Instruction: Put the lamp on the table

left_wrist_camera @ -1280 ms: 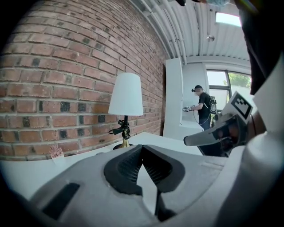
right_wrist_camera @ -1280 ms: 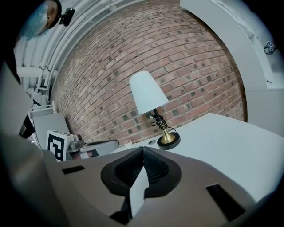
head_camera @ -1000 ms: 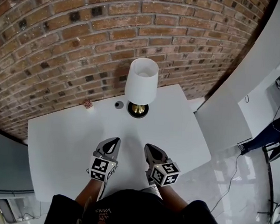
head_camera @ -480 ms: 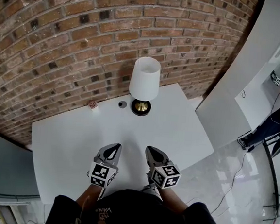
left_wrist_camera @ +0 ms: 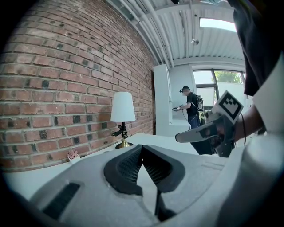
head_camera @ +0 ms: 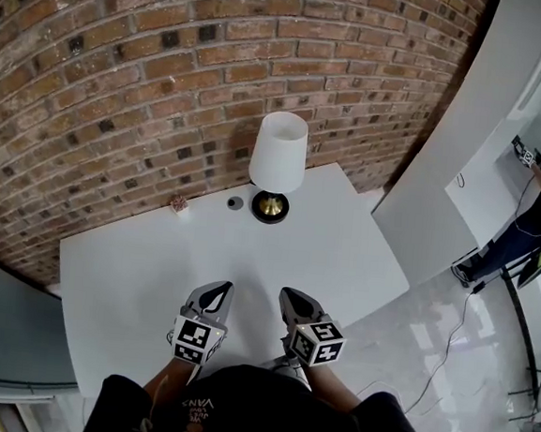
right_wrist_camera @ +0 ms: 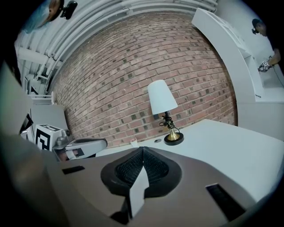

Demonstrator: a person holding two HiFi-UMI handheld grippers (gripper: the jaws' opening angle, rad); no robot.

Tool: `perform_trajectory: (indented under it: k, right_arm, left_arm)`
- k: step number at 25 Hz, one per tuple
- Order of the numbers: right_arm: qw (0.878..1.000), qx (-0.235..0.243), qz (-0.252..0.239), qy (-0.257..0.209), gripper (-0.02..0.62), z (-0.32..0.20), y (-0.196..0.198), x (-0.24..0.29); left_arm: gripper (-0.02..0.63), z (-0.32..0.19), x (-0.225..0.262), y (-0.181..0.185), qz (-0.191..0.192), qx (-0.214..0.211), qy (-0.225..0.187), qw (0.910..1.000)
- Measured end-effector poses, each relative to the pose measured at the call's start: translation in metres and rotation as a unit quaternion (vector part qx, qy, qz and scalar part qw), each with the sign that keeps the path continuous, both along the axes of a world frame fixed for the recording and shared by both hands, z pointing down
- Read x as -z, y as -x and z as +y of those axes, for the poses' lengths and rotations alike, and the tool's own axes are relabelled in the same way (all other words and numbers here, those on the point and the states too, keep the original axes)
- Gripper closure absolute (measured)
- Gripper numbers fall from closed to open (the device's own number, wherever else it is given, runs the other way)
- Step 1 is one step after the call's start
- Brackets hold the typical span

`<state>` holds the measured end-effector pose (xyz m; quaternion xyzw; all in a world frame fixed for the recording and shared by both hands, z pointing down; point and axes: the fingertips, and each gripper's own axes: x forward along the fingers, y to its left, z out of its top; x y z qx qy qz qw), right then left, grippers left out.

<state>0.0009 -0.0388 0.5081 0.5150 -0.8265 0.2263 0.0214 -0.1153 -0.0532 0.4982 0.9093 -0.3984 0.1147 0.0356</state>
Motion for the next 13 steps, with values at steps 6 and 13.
perform_trajectory:
  k: [6,13]
  right_arm:
    - [1.000,-0.007,0.006,0.003,0.597,0.0027,0.0015,-0.0019]
    - [1.000,-0.014,0.022,0.001,0.597,0.0002,-0.0032,-0.0055]
  left_arm:
    - [0.595,0.0031,-0.0040,0.0028,-0.002,-0.002,0.000,1.0000]
    - [0.595,0.0024,-0.0022,0.0004,-0.006,-0.005,0.003,1.0000]
